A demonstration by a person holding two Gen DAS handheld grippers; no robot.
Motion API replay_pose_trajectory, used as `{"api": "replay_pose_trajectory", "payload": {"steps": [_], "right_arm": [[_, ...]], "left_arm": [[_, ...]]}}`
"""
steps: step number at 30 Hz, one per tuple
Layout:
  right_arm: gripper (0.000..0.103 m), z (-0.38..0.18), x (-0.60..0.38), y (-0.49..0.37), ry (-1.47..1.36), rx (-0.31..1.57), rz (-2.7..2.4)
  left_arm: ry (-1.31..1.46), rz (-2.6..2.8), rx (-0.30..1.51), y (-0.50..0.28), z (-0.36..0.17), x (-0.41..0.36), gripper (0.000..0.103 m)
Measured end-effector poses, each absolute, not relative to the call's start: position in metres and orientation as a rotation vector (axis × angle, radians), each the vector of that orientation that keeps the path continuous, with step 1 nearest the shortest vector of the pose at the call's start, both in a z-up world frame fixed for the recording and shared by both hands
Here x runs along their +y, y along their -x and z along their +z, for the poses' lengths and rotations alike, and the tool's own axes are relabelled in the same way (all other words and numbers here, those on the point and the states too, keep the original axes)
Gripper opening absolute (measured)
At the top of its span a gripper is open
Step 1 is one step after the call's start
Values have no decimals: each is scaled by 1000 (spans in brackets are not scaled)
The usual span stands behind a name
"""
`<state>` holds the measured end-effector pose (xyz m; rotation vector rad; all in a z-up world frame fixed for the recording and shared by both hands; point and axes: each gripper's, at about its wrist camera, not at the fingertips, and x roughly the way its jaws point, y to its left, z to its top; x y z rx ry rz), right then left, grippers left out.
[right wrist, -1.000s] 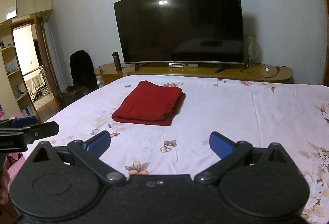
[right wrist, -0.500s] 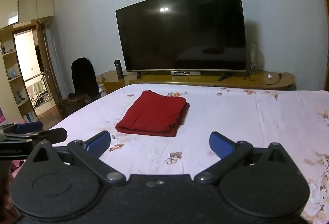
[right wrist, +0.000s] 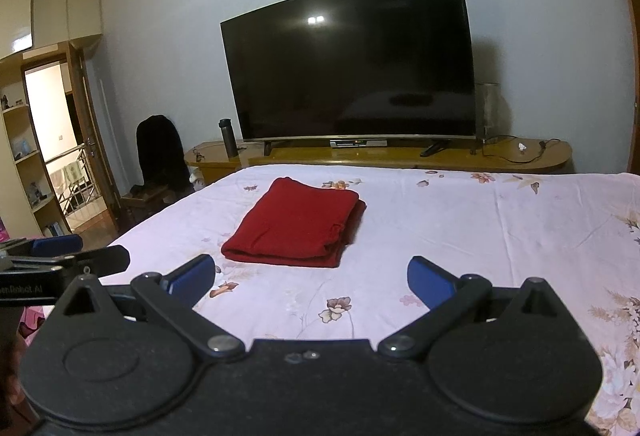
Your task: Fold small clothes
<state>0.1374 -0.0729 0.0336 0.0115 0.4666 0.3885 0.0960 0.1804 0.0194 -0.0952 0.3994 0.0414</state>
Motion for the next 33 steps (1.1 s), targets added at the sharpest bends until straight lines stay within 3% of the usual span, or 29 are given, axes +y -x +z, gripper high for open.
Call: {"api": "replay_pose_trajectory", "payload": {"steps": [33], "right_arm": [[102, 34, -75, -138, -10, 460, 389]], "left_arm": [[90, 46, 399, -97, 19, 184, 103]]}}
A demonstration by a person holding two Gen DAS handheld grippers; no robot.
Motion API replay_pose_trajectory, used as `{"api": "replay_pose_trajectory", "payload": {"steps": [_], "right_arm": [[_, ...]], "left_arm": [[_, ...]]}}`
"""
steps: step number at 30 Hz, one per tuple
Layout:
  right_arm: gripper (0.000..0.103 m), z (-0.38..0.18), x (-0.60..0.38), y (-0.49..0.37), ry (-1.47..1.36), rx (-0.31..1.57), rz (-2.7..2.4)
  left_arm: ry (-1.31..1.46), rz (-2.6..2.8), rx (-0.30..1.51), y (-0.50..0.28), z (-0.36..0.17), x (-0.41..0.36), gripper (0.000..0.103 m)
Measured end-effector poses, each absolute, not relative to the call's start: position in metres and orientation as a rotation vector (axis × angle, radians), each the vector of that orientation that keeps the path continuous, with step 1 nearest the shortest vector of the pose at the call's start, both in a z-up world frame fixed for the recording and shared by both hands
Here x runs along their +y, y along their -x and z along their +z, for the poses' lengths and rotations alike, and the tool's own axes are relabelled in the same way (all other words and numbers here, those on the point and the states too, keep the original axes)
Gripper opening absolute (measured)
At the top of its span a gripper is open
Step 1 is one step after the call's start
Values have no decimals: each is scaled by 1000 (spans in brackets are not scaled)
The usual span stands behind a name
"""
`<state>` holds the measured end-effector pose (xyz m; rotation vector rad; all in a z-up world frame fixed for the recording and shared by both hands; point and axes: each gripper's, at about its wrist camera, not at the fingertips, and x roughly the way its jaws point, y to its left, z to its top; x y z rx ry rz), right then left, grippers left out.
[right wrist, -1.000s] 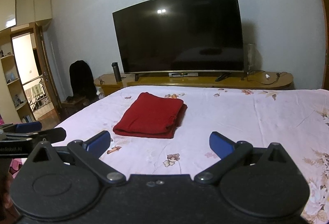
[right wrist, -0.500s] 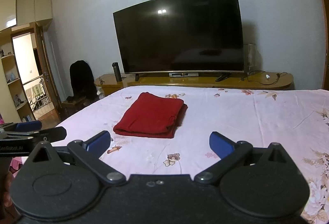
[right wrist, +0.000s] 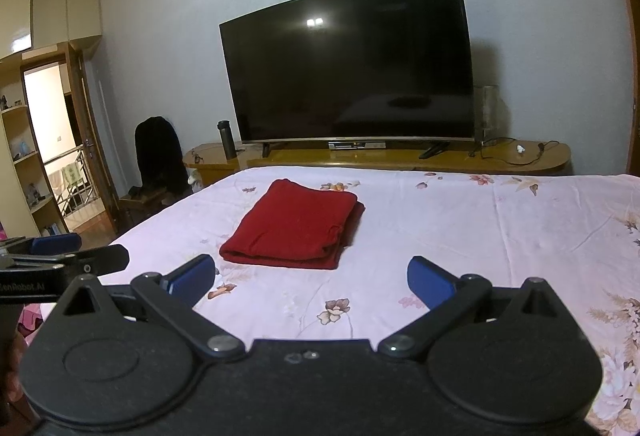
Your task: Fold small clothes
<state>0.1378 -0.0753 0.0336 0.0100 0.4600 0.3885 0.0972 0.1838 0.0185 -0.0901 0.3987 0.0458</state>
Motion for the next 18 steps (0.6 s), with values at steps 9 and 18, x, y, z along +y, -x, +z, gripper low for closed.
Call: {"api": "replay_pose_trajectory", "payload": {"steps": [9, 18], "right_arm": [[102, 32, -75, -139, -8, 464, 392], [102, 31, -75, -140, -7, 465, 394]], "left_arm": [[85, 47, 394, -97, 19, 185, 103], [78, 47, 388, -98, 18, 188, 103]]}}
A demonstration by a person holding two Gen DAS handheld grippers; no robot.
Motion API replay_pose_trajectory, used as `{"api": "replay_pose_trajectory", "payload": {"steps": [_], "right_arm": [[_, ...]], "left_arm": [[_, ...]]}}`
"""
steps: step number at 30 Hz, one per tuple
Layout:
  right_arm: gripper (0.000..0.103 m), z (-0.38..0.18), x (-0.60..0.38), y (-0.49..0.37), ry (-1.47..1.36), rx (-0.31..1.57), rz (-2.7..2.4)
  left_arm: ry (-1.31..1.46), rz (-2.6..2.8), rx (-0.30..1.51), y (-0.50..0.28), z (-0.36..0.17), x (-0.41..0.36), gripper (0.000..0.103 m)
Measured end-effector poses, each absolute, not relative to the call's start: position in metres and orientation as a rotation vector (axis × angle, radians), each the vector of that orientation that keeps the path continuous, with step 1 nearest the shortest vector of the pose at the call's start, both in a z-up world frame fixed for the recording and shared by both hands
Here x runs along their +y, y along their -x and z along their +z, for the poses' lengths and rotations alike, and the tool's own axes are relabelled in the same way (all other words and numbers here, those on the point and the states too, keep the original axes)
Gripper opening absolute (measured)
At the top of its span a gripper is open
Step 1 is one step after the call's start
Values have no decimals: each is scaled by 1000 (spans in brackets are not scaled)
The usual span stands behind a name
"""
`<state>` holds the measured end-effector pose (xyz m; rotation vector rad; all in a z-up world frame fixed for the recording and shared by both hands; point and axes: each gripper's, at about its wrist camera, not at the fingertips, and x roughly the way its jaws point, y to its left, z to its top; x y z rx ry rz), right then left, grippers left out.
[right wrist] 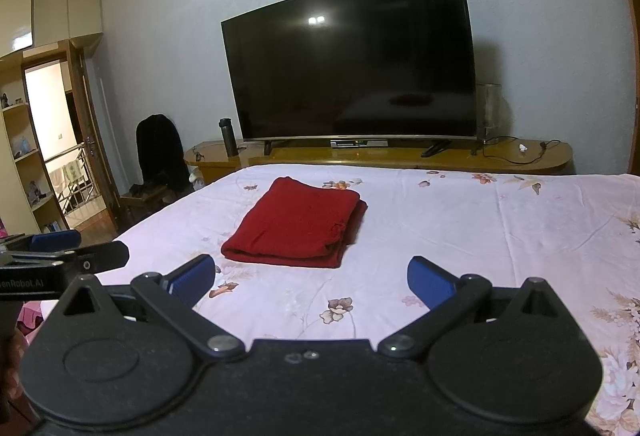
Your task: Fold small clothes
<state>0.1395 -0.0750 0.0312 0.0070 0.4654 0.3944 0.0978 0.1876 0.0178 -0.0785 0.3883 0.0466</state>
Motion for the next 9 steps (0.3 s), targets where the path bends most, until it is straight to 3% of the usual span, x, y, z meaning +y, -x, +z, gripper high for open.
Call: {"api": "replay_pose_trajectory", "payload": {"steps": [9], "right_arm": [[102, 28, -73, -143, -3, 468, 405]], "left_arm": [[102, 72, 359, -95, 19, 193, 103]]}}
